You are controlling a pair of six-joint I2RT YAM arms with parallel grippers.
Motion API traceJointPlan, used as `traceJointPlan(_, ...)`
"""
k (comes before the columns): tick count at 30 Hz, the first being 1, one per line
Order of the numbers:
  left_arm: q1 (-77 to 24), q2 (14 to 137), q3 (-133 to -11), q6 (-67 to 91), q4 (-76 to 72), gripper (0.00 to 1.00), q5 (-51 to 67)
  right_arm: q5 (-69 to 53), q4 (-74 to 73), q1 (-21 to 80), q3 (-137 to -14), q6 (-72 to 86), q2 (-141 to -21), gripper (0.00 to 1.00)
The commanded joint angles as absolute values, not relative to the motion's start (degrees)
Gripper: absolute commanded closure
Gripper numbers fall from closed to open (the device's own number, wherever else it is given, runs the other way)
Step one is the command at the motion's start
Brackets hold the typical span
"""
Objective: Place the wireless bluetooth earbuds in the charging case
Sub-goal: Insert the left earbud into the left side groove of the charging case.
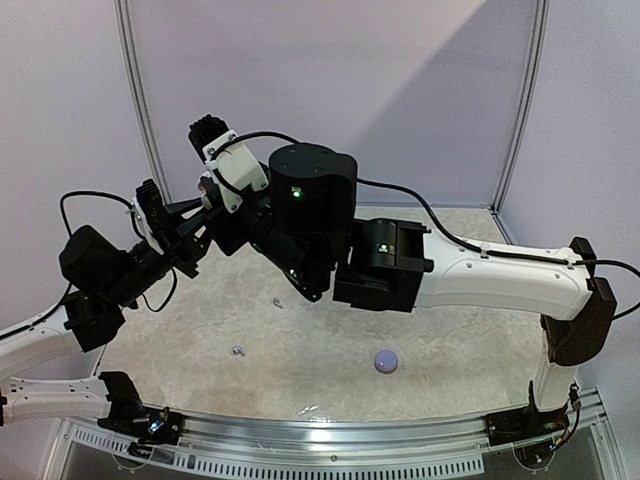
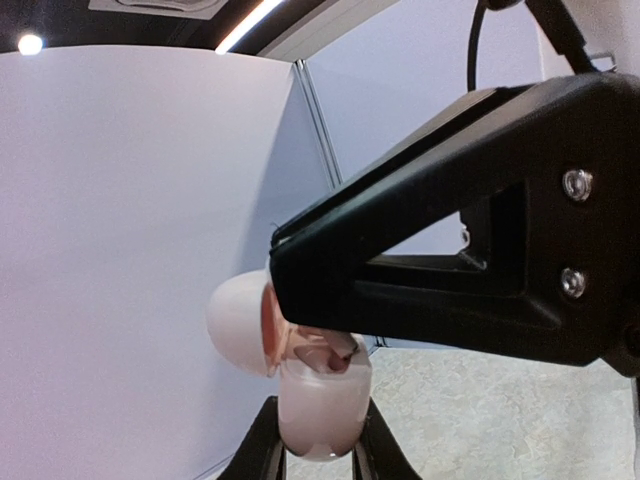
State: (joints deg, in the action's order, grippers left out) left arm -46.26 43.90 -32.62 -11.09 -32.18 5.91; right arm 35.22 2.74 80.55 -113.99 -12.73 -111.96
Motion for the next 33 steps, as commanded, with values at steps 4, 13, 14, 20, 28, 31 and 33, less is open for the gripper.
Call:
traceJointPlan(4, -46.1, 42.7, -33.3, -10.4, -40.0, 1.00, 6.8, 35.7, -4.3, 79.9, -113.1, -12.6, -115.5, 0.85)
traceJointPlan(13, -46.0, 42.6, -33.2, -10.4, -39.9, 1.00, 7.0, 35.7, -4.3, 79.8, -113.3, -12.7, -115.6, 0.82)
traceJointPlan(14, -46.0, 42.5, -33.2, -10.3, -39.9, 1.00, 7.0, 35.7, -4.3, 79.8, -113.3, -12.7, -115.7, 0.82)
traceJointPlan(20, -46.0, 42.5, -33.2, -10.4, -39.8, 1.00, 6.7, 36.0, -4.7, 79.9, -113.4, -12.5, -115.8, 0.82)
traceJointPlan(28, -45.8, 42.4, -33.2, -10.5, -39.5, 1.00, 6.2, 35.8, -5.3, 79.9, -113.4, -12.6, -115.5, 0.78)
traceJointPlan(31, -45.7, 42.5, -33.2, -10.4, -39.5, 1.00, 6.4, 35.4, -5.1, 79.8, -113.7, -12.5, -115.6, 0.77)
traceJointPlan(33, -45.7, 42.5, -33.1, -10.2, -39.5, 1.00, 6.7, 35.3, -5.0, 79.9, -114.5, -12.7, -115.8, 0.77)
